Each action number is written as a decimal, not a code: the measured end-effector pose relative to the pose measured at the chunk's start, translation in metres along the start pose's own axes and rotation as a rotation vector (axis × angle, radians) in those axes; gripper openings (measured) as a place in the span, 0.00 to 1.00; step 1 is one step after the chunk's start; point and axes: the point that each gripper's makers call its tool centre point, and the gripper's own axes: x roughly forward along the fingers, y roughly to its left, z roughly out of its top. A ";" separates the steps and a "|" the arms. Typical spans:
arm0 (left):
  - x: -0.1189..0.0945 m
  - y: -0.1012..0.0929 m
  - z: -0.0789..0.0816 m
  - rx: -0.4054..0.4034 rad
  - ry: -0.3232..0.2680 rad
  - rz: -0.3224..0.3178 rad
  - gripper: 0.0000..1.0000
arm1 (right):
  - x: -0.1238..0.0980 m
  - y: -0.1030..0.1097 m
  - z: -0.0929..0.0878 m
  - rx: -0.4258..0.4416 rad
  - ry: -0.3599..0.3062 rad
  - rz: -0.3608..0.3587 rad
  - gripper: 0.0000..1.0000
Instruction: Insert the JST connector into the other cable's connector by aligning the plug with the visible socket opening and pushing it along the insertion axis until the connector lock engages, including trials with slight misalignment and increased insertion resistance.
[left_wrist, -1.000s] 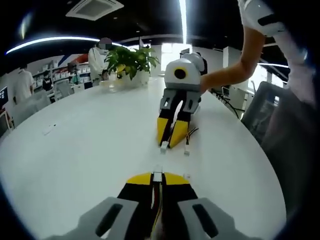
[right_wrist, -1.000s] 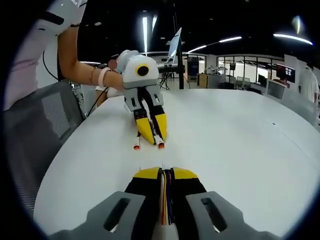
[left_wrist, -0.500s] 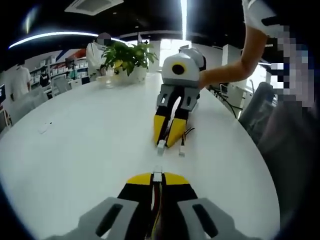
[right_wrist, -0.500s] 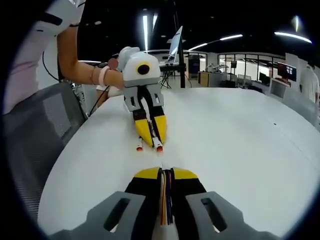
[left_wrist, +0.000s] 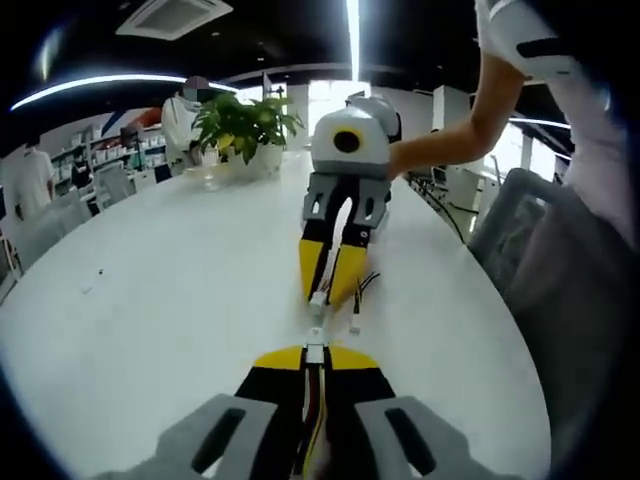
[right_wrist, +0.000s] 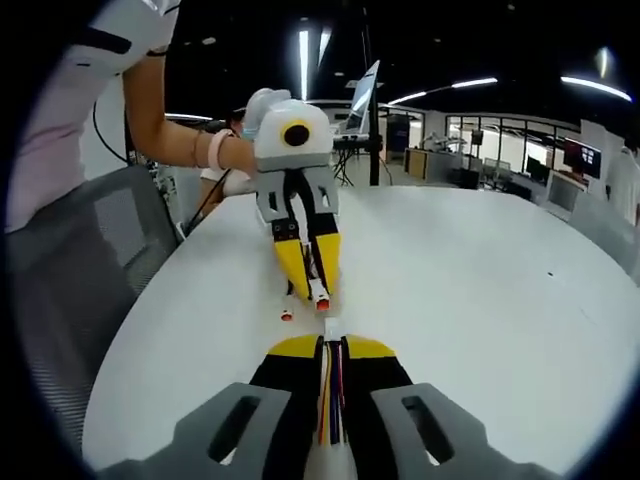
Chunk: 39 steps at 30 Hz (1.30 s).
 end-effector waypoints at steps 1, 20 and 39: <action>0.000 0.000 0.001 0.003 0.001 0.000 0.00 | 0.000 0.001 0.001 -0.001 -0.001 0.004 0.04; 0.001 -0.003 0.007 0.031 0.006 -0.005 0.00 | 0.004 0.004 0.007 -0.042 0.017 0.038 0.04; 0.002 -0.006 0.008 0.049 0.015 -0.008 0.00 | 0.008 0.005 0.006 -0.067 0.045 0.058 0.04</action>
